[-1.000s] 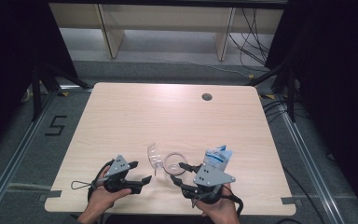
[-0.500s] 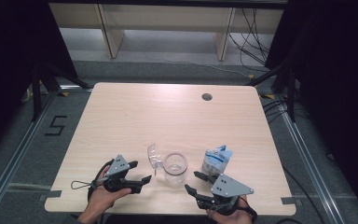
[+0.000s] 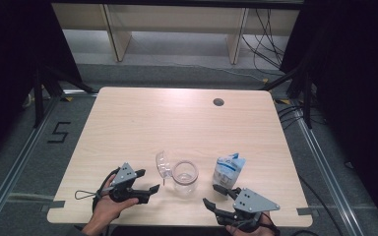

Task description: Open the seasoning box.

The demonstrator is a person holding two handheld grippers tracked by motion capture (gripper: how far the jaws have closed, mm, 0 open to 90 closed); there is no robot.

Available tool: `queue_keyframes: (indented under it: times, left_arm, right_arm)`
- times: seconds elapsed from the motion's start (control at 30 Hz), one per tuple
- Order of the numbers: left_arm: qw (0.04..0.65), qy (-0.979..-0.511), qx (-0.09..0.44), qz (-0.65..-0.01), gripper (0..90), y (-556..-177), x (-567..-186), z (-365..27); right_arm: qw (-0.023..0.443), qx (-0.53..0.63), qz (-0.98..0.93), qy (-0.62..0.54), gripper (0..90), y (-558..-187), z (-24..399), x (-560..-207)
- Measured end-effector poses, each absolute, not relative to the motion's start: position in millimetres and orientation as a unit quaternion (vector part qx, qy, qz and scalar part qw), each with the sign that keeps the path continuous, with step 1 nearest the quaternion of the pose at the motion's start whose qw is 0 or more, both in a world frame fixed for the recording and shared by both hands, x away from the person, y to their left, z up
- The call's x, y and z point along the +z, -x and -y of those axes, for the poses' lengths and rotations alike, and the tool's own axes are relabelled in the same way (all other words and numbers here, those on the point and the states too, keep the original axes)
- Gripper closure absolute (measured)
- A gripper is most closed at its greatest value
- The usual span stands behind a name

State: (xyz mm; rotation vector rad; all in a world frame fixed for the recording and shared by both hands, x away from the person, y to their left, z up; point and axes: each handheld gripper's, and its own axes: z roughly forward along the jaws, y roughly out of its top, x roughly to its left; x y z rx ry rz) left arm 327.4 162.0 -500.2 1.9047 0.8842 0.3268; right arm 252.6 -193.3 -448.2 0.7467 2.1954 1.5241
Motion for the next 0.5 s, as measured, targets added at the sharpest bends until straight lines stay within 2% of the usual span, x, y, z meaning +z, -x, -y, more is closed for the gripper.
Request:
queue_keyframes:
  times: [0.1, 0.2, 0.23, 0.5]
  left_arm:
    - [0.486, -0.786, 0.135, -0.358, 21.1, -327, -500, -162]
    - [0.49, -0.781, 0.132, -0.363, 21.2, -328, -501, -161]
    - [0.489, -0.783, 0.132, -0.36, 21.1, -328, -501, -162]
    - [0.485, -0.784, 0.136, -0.363, 21.2, -327, -500, -162]
  right_arm:
    - [0.197, 0.536, -0.774, -0.274, 47.2, -253, 199, -448]
    - [0.186, 0.534, -0.77, -0.296, 47.3, -251, 205, -449]
    - [0.2, 0.539, -0.765, -0.291, 47.3, -253, 206, -450]
    - [0.19, 0.541, -0.761, -0.303, 46.2, -249, 215, -451]
